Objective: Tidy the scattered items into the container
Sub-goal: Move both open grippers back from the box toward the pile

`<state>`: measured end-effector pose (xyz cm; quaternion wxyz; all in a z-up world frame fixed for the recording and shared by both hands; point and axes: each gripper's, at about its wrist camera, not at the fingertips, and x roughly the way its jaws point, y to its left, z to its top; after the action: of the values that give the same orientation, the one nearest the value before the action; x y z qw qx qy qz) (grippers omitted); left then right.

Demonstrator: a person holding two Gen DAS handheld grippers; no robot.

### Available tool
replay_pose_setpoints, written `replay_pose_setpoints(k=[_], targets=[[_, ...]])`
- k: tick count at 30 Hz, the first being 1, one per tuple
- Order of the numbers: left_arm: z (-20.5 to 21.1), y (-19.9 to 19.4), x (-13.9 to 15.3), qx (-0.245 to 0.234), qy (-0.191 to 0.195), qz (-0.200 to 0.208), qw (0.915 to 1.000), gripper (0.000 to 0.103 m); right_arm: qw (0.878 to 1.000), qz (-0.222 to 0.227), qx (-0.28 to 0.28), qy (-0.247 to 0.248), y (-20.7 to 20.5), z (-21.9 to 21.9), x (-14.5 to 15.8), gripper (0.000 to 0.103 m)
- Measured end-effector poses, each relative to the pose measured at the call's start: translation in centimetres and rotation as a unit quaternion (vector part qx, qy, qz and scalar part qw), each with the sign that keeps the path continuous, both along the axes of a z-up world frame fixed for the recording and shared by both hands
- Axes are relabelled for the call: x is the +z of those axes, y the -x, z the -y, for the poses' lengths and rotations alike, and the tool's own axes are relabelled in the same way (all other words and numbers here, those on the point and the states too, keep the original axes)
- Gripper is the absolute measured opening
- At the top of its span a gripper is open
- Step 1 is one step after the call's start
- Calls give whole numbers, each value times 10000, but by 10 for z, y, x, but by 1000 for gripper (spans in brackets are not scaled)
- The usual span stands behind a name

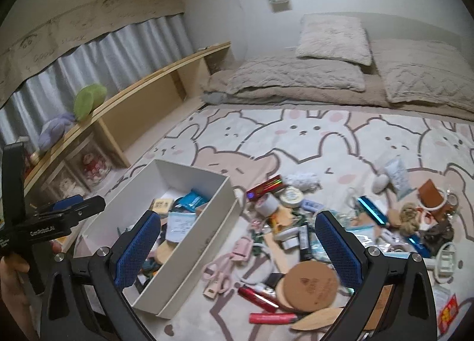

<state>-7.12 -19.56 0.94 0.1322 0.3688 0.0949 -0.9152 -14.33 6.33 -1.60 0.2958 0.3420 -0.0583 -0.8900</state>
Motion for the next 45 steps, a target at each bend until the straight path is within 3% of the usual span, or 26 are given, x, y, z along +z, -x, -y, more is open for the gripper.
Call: replay_pose_setpoints(k=[29,39,45], targets=[[-87,43,19,-730,-130,-234,9970,103,9958,-220,-886,-97,9,-109,21,103],[-110,61,15,-965,-42,-174,9952,103,9939,-276,-1011,-349,15,-130,21,103],[-133,76,7,-1214,254,-69,9923,103,9932,-113,-974,-624,18,-144,9,103]])
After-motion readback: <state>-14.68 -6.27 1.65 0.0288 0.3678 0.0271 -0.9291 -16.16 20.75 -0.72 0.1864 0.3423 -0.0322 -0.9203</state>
